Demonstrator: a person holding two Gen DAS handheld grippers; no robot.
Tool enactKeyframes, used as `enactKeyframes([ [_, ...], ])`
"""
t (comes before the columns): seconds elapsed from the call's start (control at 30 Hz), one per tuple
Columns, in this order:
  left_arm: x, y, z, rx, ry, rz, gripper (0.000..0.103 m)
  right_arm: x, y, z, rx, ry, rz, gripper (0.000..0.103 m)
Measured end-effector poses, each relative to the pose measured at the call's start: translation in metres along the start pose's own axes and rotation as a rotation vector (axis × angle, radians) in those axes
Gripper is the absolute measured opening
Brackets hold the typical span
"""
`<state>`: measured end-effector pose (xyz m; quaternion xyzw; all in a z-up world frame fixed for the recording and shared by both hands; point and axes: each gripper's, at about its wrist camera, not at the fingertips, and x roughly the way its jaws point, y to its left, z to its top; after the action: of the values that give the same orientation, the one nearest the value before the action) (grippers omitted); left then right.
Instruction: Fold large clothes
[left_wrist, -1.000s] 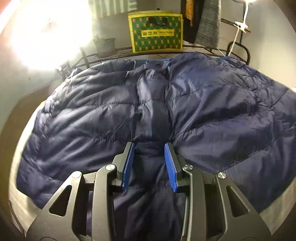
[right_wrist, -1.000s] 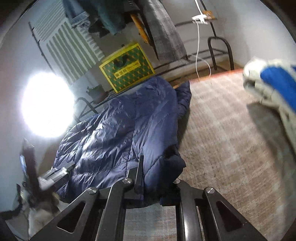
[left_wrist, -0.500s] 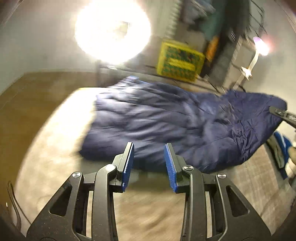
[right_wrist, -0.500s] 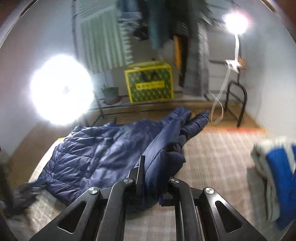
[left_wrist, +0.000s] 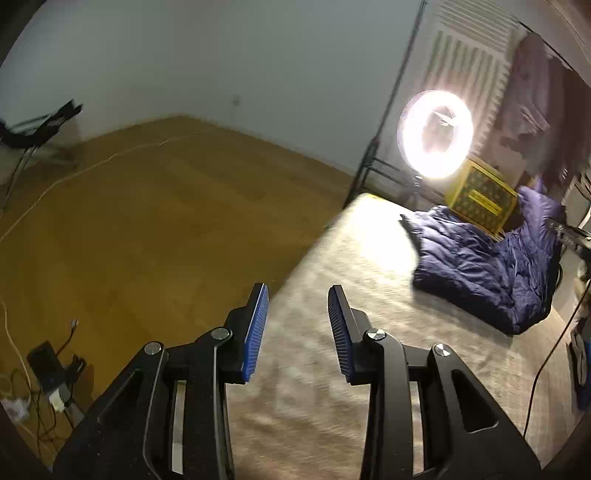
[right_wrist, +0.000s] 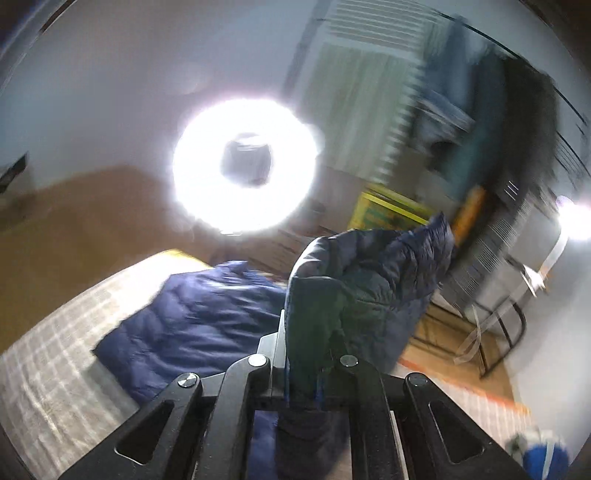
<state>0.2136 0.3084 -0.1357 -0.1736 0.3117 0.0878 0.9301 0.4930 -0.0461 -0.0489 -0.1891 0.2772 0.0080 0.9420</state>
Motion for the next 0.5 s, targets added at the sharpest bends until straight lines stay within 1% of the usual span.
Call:
enactKeyframes([
  [0.13,0.004,0.013,-0.005,-0.031,0.017,0.008,0.034,0.030,0.088,0.007,-0.142,0.016,0.078,0.006],
  [0.27,0.008,0.006,-0.006,-0.013,0.026,0.005,0.034,0.063,0.146,-0.007,-0.216,0.071,0.137,0.006],
  [0.3,0.008,0.003,-0.007,-0.008,0.028,0.000,0.034,0.069,0.156,-0.014,-0.235,0.085,0.148,0.006],
  [0.37,0.007,-0.002,-0.007,0.006,0.027,-0.004,0.034,0.082,0.177,-0.028,-0.285,0.103,0.141,0.006],
  [0.4,0.008,-0.006,-0.008,0.017,0.026,-0.005,0.034,0.086,0.182,-0.033,-0.291,0.113,0.148,0.006],
  [0.5,0.014,-0.016,-0.004,0.025,0.033,-0.024,0.034,0.094,0.179,-0.042,-0.253,0.144,0.196,0.006],
])
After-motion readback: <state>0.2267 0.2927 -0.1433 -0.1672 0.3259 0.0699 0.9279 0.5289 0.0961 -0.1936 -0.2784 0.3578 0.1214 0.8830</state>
